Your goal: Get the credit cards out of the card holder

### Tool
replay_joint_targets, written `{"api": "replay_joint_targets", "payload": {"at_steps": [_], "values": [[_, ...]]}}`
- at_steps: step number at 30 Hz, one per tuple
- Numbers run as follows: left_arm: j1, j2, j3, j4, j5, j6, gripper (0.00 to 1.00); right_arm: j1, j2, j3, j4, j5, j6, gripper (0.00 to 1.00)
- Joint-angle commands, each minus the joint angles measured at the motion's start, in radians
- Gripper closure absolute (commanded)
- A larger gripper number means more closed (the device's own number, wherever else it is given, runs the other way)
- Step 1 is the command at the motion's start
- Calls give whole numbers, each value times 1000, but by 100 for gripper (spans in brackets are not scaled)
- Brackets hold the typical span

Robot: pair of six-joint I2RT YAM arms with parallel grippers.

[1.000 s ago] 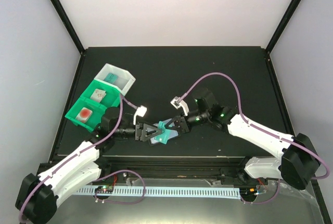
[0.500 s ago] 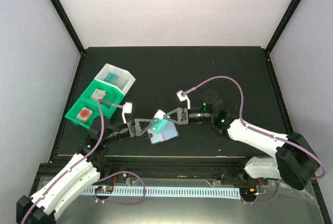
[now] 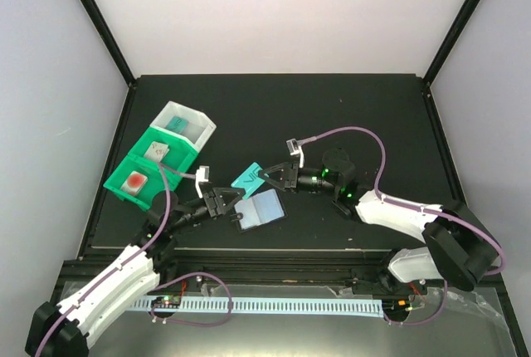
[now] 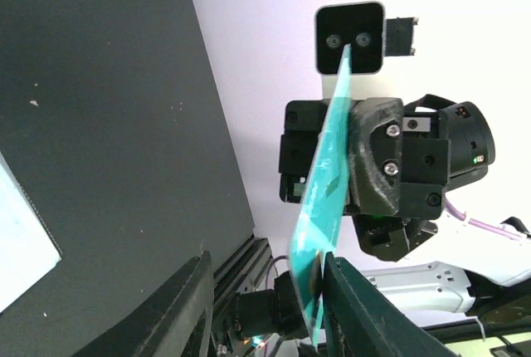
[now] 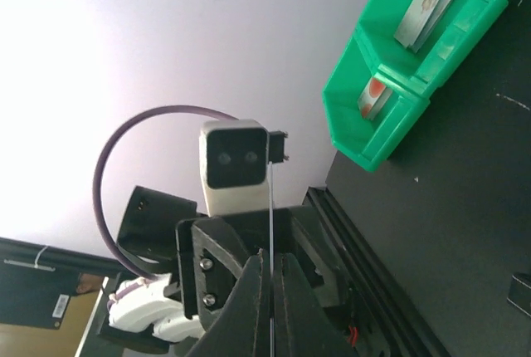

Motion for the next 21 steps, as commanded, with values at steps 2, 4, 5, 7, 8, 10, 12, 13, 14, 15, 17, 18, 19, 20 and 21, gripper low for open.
{"api": "replay_joint_targets", "payload": {"at_steps": [2, 4, 5, 7, 8, 10, 12, 13, 14, 15, 17, 18, 19, 20, 21], "values": [[-2, 26, -21, 146, 5, -90, 63, -4, -5, -3, 50, 73, 34, 99], [-3, 28, -21, 151, 6, -92, 67, -4, -5, -3, 41, 88, 37, 99], [-3, 27, -21, 154, 5, -94, 69, -3, -4, -3, 42, 90, 39, 99], [-3, 25, -23, 162, 2, -98, 75, -3, -1, -4, 42, 91, 42, 99], [-2, 24, -25, 168, 1, -101, 78, -3, -1, -6, 42, 93, 44, 99], [-2, 21, -27, 172, 2, -109, 82, -4, -1, -14, 42, 101, 51, 99], [-3, 19, -25, 171, 1, -117, 82, -4, -1, -21, 46, 112, 58, 99], [-3, 18, -26, 171, -1, -120, 81, -3, -1, -24, 49, 118, 62, 99], [-3, 15, -25, 171, -2, -123, 79, -3, -1, -26, 51, 122, 64, 99], [-3, 14, -24, 172, -4, -126, 76, -4, 1, -27, 52, 125, 68, 99], [-3, 12, -24, 172, -8, -135, 76, -4, 2, -29, 53, 131, 73, 99], [-2, 15, -26, 174, -9, -145, 77, -3, 4, -31, 59, 136, 78, 99], [-2, 18, -26, 176, -6, -156, 78, -4, 8, -34, 72, 139, 85, 99], [-3, 22, -25, 171, -3, -162, 79, -4, 13, -36, 86, 139, 94, 99], [-3, 25, -25, 174, 1, -167, 79, -3, 18, -36, 97, 137, 102, 99]]}}
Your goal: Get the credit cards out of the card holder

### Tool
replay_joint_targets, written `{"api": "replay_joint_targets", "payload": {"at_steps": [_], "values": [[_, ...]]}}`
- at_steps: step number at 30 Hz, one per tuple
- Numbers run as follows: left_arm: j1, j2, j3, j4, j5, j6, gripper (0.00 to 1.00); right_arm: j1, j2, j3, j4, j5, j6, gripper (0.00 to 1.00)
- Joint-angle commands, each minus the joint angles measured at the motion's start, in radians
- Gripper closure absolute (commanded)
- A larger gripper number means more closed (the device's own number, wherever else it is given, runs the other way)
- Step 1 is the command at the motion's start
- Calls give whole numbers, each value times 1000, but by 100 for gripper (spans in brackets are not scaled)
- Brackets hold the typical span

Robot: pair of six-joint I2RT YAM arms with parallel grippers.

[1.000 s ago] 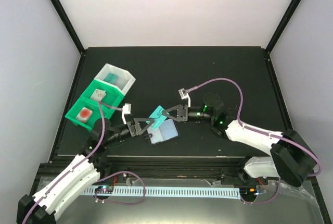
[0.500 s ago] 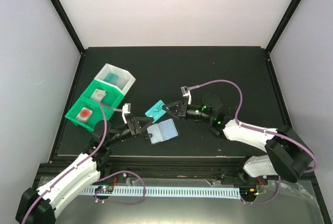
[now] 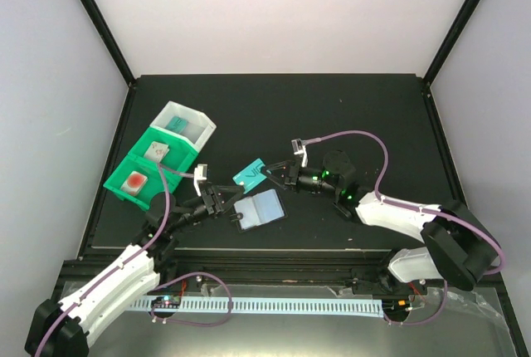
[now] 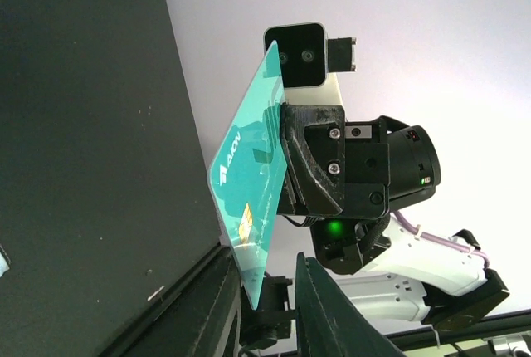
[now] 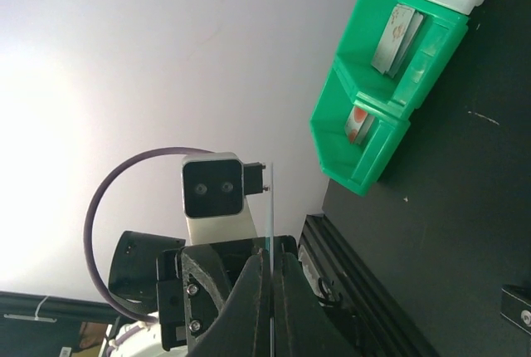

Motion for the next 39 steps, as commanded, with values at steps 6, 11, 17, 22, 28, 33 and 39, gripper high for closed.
{"api": "replay_joint_targets", "payload": {"at_steps": [6, 11, 17, 22, 28, 33, 39], "values": [[-3, -9, -9, 51, -15, -63, 82, -3, 27, -5, 81, 34, 47, 99], [-3, 1, 0, 51, -17, -54, 91, -3, 27, -12, 94, 39, 61, 99], [-3, 8, 0, 56, -15, -51, 98, -3, 32, -15, 94, 40, 63, 99], [-2, 0, -1, 25, -38, -27, 98, -3, 32, -18, 71, 43, 42, 92], [-1, -6, 24, -52, -47, 35, 98, -4, 9, -33, 35, 51, 10, 59], [1, -26, 65, -157, -94, 99, 98, -4, -36, -30, -40, 56, -35, 27], [12, -23, 171, -360, -177, 208, 98, -6, -127, -26, -183, 82, -145, 0]]}}
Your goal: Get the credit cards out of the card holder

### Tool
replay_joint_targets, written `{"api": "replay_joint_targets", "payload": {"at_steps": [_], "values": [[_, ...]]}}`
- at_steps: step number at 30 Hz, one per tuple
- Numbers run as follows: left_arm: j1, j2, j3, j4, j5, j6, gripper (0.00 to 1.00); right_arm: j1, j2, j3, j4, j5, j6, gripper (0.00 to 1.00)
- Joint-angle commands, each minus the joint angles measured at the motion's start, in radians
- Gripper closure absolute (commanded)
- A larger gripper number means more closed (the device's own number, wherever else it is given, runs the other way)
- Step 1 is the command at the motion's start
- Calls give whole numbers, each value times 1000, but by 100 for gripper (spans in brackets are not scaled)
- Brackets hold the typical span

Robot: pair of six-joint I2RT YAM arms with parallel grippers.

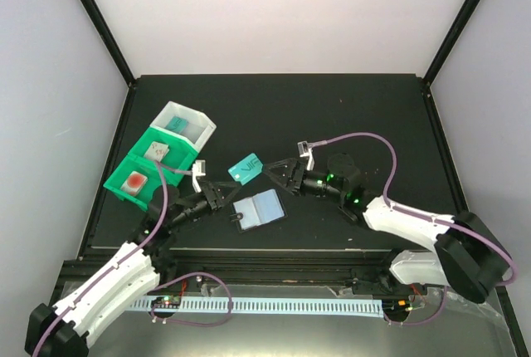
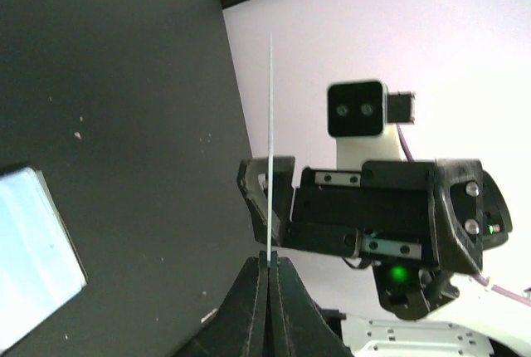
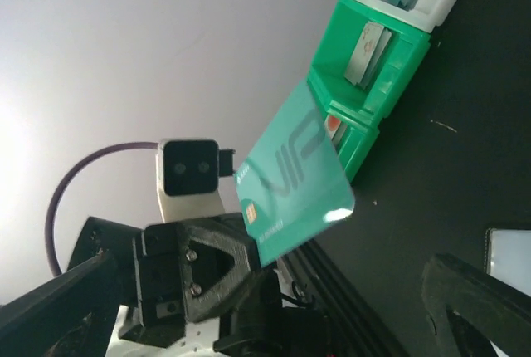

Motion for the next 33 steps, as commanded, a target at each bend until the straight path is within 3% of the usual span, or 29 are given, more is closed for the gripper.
{"api": "replay_joint_targets", "payload": {"at_steps": [1, 8, 14, 23, 33], "values": [[18, -4, 115, -163, -88, 110, 98, -5, -73, 10, -122, 32, -117, 0], [95, 78, 270, -337, -177, 220, 99, -5, -176, 6, -293, 57, -244, 0], [244, 171, 361, -391, -194, 282, 98, -5, -260, 3, -409, 84, -339, 0], [441, 427, 543, -478, -246, 365, 98, -6, -314, 49, -568, 108, -463, 0], [526, 792, 829, -591, -342, 428, 98, -5, -369, 57, -613, 131, -517, 0]]}}
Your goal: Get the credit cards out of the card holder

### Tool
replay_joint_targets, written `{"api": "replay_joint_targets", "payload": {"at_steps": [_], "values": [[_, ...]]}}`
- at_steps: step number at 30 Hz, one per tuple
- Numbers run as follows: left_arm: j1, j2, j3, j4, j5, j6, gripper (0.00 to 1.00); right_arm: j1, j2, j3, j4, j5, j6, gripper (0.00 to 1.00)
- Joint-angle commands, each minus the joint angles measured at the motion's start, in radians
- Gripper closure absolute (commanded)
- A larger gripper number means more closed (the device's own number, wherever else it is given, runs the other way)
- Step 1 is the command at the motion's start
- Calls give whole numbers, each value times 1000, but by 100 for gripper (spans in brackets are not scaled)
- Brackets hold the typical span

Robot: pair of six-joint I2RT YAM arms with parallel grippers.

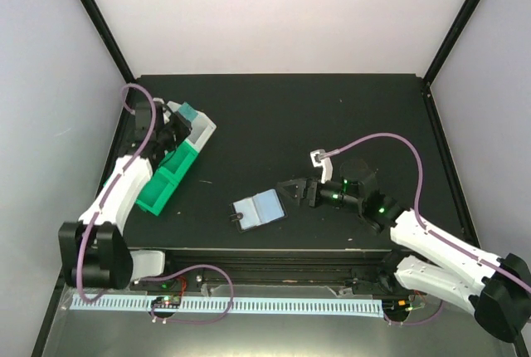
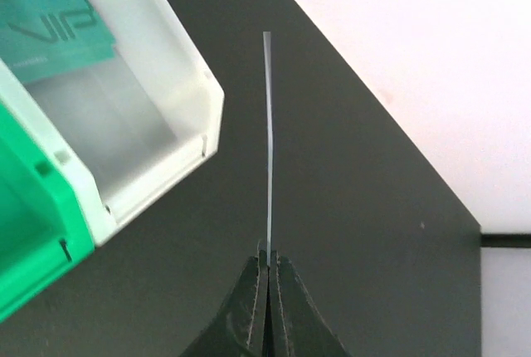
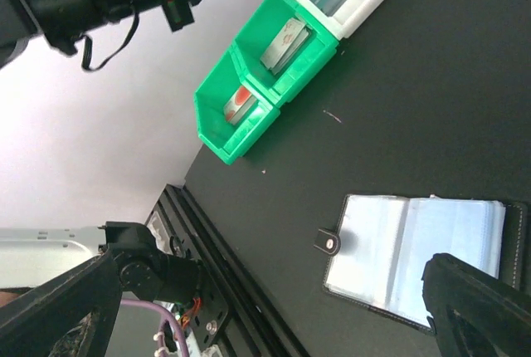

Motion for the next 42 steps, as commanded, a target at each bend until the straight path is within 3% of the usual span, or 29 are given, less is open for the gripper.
{"api": "replay_joint_targets", "payload": {"at_steps": [1, 18, 42], "values": [[34, 144, 149, -96, -57, 48, 99, -5, -41, 45, -53, 53, -59, 0], [102, 402, 309, -117, -143, -4, 98, -6, -34, 65, -112, 61, -118, 0], [189, 623, 442, -113, -26, 74, 97, -7, -36, 74, -161, 98, -119, 0]]}}
